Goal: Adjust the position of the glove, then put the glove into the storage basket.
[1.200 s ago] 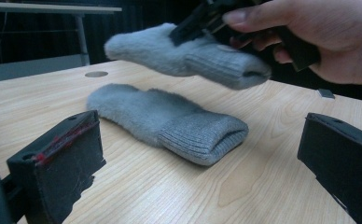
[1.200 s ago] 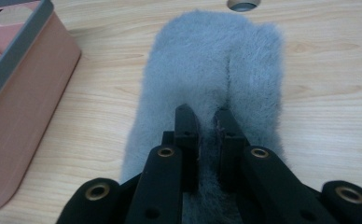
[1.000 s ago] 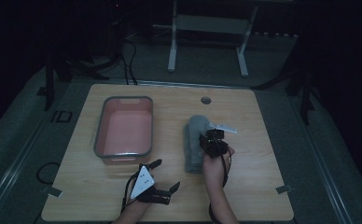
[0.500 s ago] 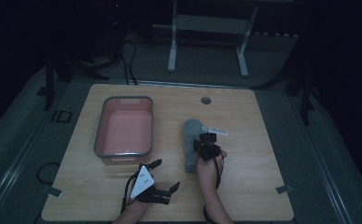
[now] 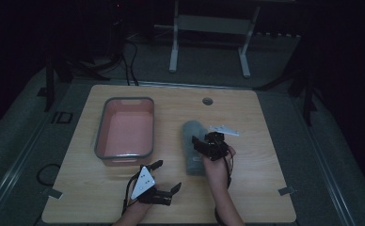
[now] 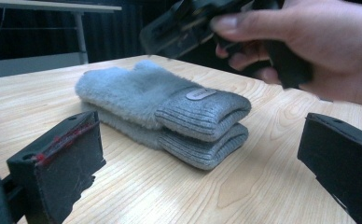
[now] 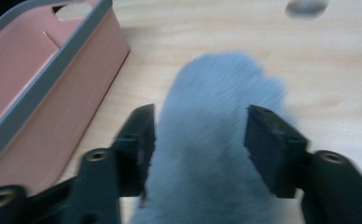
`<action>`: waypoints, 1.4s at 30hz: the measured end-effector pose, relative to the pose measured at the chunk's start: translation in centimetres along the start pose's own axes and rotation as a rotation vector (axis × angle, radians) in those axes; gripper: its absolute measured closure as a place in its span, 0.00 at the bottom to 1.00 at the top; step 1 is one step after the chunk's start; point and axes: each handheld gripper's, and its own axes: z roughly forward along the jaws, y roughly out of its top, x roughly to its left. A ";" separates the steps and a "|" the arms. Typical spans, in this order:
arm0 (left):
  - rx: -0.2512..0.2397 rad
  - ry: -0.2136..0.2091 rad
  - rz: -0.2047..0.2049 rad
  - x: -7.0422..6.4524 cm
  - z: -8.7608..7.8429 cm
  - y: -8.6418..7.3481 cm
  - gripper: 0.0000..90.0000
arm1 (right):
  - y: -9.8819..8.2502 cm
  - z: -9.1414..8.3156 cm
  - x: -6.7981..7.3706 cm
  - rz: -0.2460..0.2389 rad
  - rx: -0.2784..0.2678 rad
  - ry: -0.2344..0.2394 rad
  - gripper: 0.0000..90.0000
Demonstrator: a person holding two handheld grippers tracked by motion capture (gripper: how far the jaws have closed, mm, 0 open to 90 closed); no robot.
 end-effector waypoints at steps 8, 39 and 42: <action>0.038 0.027 -0.009 0.2 0.5 0.2 0.00 | 1.1 -2.5 -4.0 -0.045 0.038 0.113 0.26; 0.350 0.137 -0.129 2.8 9.5 7.1 0.12 | 0.3 -0.4 -6.6 -0.144 0.122 0.226 0.39; 0.385 0.130 -0.140 3.2 10.0 6.8 0.22 | 0.1 0.7 -6.6 -0.090 0.138 0.209 0.49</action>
